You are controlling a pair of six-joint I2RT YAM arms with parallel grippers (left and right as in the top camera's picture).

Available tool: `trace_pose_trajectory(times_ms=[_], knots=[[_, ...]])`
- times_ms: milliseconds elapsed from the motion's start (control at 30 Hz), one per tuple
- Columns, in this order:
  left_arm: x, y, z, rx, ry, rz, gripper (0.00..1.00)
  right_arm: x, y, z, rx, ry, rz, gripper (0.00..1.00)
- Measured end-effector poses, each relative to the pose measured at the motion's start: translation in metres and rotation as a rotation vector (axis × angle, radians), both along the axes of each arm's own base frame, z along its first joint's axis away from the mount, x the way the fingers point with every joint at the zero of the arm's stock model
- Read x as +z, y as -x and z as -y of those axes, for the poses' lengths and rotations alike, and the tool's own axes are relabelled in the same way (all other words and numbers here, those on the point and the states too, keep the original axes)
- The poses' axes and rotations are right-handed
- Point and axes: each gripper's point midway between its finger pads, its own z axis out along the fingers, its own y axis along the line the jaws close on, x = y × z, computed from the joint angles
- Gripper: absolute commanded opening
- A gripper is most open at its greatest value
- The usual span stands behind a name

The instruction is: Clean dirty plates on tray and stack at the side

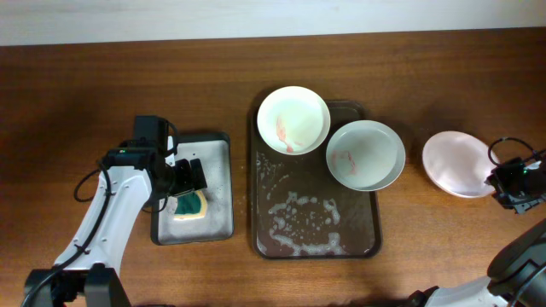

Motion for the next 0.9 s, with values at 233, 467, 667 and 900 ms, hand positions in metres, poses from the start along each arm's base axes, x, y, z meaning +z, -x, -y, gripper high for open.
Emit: trace_pose_trajectory(times_ms=[233, 467, 667, 900], knots=[[0.0, 0.0, 0.0, 0.0, 0.0, 0.001, 0.99, 0.128, -0.037, -0.116, 0.454, 0.078, 0.348, 0.53], [0.0, 0.0, 0.0, 0.0, 0.0, 0.0, 0.99, 0.107, -0.056, -0.198, 0.812, 0.259, 0.196, 0.49], [0.0, 0.0, 0.0, 0.0, 0.0, 0.0, 0.99, 0.023, -0.091, -0.181, 0.822, 0.279, 0.03, 0.42], [0.0, 0.0, 0.0, 0.0, 0.0, 0.0, 0.99, -0.029, -0.083, -0.184, 0.845, 0.192, -0.091, 0.04]])
